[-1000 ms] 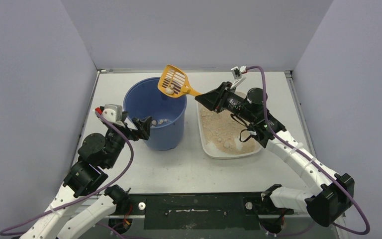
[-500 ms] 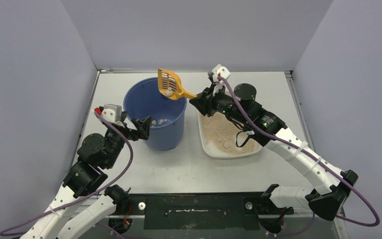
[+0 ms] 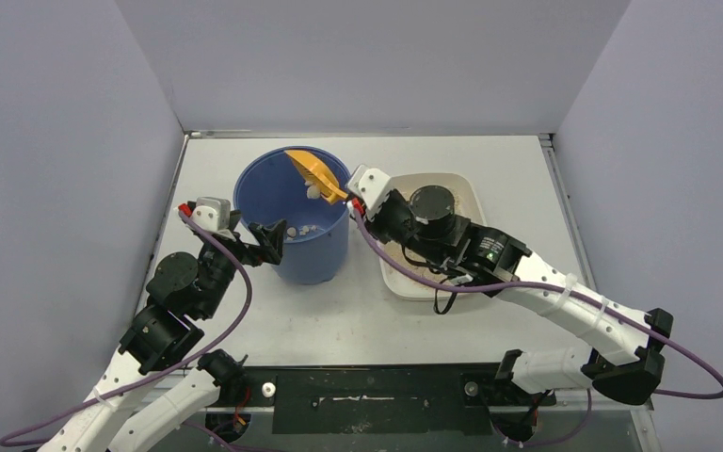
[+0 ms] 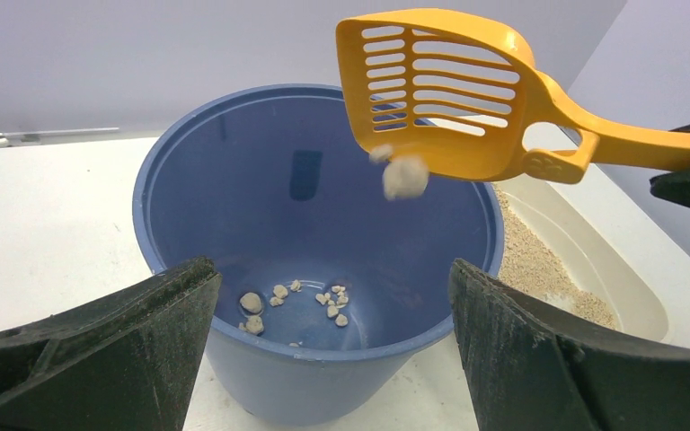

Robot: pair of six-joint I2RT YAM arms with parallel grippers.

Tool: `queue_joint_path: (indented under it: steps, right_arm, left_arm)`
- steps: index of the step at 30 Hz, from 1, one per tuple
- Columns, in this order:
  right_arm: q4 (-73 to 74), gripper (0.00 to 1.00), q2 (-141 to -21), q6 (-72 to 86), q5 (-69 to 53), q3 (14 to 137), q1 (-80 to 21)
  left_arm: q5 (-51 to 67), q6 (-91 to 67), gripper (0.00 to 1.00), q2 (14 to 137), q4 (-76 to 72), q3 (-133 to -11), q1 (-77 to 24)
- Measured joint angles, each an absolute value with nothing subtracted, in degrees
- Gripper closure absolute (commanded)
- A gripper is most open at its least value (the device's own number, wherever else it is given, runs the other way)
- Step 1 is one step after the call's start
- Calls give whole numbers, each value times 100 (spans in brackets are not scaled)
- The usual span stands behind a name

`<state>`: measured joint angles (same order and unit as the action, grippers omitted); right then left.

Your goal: Clean the litter box

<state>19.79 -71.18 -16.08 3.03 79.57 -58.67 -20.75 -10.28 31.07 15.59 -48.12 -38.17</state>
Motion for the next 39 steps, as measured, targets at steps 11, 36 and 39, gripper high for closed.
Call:
queue_joint_path:
  steps: [11,36,39]
  right_arm:
    - [1944,100,-7087,-2906,1347,8040,-6591]
    - [3249,100,-5902,545,3719,7542,-6344]
    - [3675,100,-5725,1223,3568,7264,-5907]
  left_arm:
    - [-2075,-1028,3,3107,1559,-4812,-3817]
    - [-2071,-1031,3,3332,1562,-4812,-3817]
    - [-2069,-1028,3,3345,1562,-4812,-3817]
